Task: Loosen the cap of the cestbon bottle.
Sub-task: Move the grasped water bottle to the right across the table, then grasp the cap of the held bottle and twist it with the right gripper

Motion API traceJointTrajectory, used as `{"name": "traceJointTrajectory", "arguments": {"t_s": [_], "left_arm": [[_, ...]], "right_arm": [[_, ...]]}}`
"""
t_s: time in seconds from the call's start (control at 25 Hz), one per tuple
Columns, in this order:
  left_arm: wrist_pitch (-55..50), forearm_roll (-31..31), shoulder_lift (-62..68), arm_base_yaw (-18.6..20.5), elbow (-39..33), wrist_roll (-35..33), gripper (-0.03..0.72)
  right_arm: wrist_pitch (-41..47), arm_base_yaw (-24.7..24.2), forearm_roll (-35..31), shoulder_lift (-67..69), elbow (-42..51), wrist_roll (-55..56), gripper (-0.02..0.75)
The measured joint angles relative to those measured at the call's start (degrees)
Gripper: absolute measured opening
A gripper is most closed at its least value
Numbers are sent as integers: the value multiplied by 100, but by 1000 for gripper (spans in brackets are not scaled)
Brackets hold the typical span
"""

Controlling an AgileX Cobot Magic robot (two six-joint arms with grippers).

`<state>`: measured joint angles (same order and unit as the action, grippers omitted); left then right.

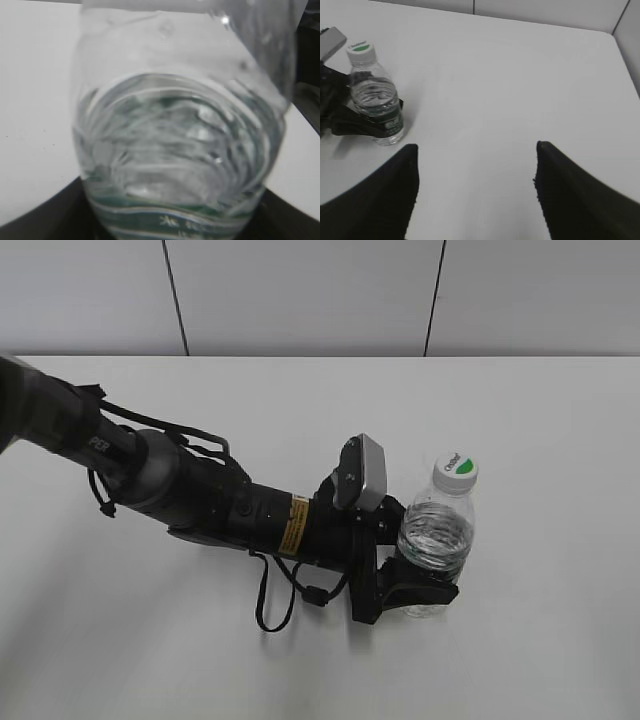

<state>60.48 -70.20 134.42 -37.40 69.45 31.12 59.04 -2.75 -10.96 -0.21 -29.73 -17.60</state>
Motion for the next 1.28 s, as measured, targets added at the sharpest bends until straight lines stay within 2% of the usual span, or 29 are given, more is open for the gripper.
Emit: {"name": "traceJointTrajectory", "arguments": {"t_s": [0.28, 0.56, 0.96, 1.28], "left_arm": [[-65, 145, 0, 0, 0, -66, 505], [-72, 184, 0, 0, 0, -77, 505], [-109, 363, 13, 0, 0, -88, 505], [-2, 526, 84, 0, 0, -135, 504]], "right_arm": [[-299, 6, -1319, 1461, -367, -73, 552], [-385, 47, -2584, 2971, -840, -816, 552], [75, 499, -2701, 5338, -2177, -908, 552], [296, 528, -2724, 6261, -2915, -777, 552]]}}
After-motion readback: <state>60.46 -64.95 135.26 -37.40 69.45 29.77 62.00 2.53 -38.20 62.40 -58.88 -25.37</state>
